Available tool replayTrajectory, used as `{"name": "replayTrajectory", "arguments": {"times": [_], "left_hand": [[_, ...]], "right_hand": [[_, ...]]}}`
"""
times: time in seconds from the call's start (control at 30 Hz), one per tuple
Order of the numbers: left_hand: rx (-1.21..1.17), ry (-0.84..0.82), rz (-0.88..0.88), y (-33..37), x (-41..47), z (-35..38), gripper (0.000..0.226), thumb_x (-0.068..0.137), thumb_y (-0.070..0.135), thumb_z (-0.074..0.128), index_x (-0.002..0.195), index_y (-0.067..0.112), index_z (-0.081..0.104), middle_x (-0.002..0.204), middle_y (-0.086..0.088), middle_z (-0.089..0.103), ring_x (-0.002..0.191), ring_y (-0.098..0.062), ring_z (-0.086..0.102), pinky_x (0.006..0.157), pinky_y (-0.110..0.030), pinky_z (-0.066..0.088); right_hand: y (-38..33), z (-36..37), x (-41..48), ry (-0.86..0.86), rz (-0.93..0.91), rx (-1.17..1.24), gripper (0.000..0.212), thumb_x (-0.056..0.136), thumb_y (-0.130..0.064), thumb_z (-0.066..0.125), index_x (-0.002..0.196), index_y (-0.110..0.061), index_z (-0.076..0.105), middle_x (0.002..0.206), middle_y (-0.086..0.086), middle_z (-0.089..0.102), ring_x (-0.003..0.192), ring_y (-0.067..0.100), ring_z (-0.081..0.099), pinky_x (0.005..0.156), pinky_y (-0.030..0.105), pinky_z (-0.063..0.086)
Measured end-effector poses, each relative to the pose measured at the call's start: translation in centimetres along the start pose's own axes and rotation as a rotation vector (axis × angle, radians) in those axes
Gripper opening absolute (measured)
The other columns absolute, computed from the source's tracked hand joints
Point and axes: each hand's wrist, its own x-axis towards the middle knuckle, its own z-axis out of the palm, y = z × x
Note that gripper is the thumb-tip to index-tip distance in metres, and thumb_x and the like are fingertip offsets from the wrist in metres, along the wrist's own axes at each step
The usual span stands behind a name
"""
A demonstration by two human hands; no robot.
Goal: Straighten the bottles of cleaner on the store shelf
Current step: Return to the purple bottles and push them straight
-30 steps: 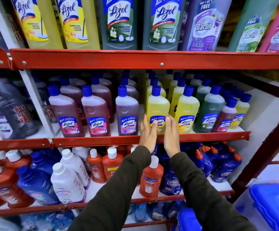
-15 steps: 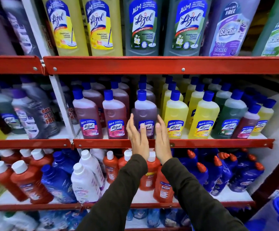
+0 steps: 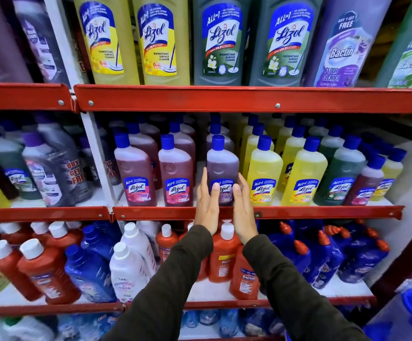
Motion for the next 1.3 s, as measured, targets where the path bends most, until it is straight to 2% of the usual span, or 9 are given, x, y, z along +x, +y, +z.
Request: {"name": "replayTrajectory", "arguments": {"times": [0.1,0.27,0.4,0.53,0.63,0.8,0.97,1.1,1.3], "left_hand": [[-0.006,-0.008,-0.003,-0.3,0.0,-0.5,0.063,0.095,0.062,0.031,0.154,0.045,0.016,0.164,0.007,0.019,0.145,-0.006,0.022,0.117,-0.032,0.026],[0.039,0.142,0.057,-0.5,-0.6,-1.6,0.058,0.095,0.058,0.032,0.145,0.03,0.039,0.144,-0.003,0.039,0.132,-0.009,0.042,0.098,-0.011,0.043],[0.144,0.37,0.245,-0.1,-1.1,-3.9,0.044,0.1,0.04,0.035,0.141,0.024,0.045,0.135,-0.005,0.048,0.126,-0.008,0.046,0.106,-0.017,0.032],[0.166,0.525,0.204,-0.9,-0.2,-6.2,0.057,0.098,0.043,0.039,0.151,0.024,0.029,0.154,-0.005,0.034,0.142,-0.011,0.028,0.119,-0.045,0.025],[0.087,0.386,0.09,-1.1,0.2,-7.8,0.064,0.095,0.06,0.031,0.153,0.042,0.013,0.164,0.003,0.019,0.147,-0.004,0.013,0.123,-0.044,0.016],[0.019,0.169,0.013,-1.6,0.4,-9.4,0.067,0.091,0.07,0.031,0.152,0.051,0.011,0.158,0.015,0.022,0.146,-0.007,0.026,0.121,-0.047,0.028],[0.103,0.156,-0.006,-1.0,0.4,-9.5,0.075,0.086,0.073,0.029,0.154,0.048,0.008,0.162,0.0,0.022,0.138,-0.002,0.025,0.117,-0.034,0.025],[0.153,0.163,0.011,-1.3,0.0,-9.4,0.069,0.089,0.072,0.031,0.151,0.054,0.007,0.16,-0.004,0.024,0.144,-0.019,0.031,0.118,-0.046,0.031],[0.131,0.132,0.007,-1.1,-0.2,-9.8,0.069,0.092,0.066,0.036,0.152,0.051,0.006,0.162,-0.003,0.019,0.143,-0.02,0.031,0.115,-0.041,0.032]], "right_hand": [[0.0,0.0,-0.1,0.014,0.0,-0.015,0.05,0.109,-0.041,0.038,0.157,-0.028,0.032,0.155,-0.004,0.045,0.139,0.008,0.05,0.109,0.024,0.049],[0.7,1.1,-0.8,0.26,-0.105,-0.088,0.023,0.106,-0.037,0.045,0.121,-0.023,0.055,0.124,0.001,0.055,0.116,-0.004,0.054,0.102,0.043,0.055],[0.9,3.8,-1.7,0.216,-0.18,-0.092,0.022,0.104,-0.037,0.044,0.11,-0.021,0.059,0.11,-0.004,0.062,0.106,0.005,0.06,0.099,0.047,0.053],[0.1,6.9,-2.0,-0.009,-0.124,-0.115,0.036,0.105,-0.036,0.042,0.137,-0.024,0.056,0.137,-0.009,0.059,0.128,-0.005,0.052,0.114,0.025,0.041],[-0.8,8.8,-1.9,-0.144,0.013,-0.087,0.054,0.107,-0.042,0.042,0.158,-0.025,0.034,0.16,-0.009,0.04,0.147,0.002,0.037,0.122,0.026,0.03],[-1.0,10.2,-2.0,-0.17,0.067,-0.091,0.067,0.103,-0.055,0.041,0.163,-0.033,0.022,0.169,-0.006,0.031,0.153,0.009,0.033,0.128,0.039,0.029],[-1.1,10.0,-2.3,-0.166,0.083,-0.083,0.062,0.106,-0.05,0.042,0.163,-0.035,0.021,0.171,-0.007,0.027,0.155,0.008,0.029,0.129,0.041,0.027],[-1.3,9.8,-2.1,-0.188,0.114,-0.052,0.074,0.097,-0.065,0.043,0.162,-0.04,0.02,0.17,-0.007,0.028,0.155,0.012,0.03,0.128,0.048,0.03],[-1.7,9.5,-2.3,-0.22,0.141,-0.051,0.074,0.098,-0.063,0.043,0.163,-0.037,0.019,0.171,-0.005,0.026,0.156,0.013,0.028,0.129,0.046,0.027]]}}
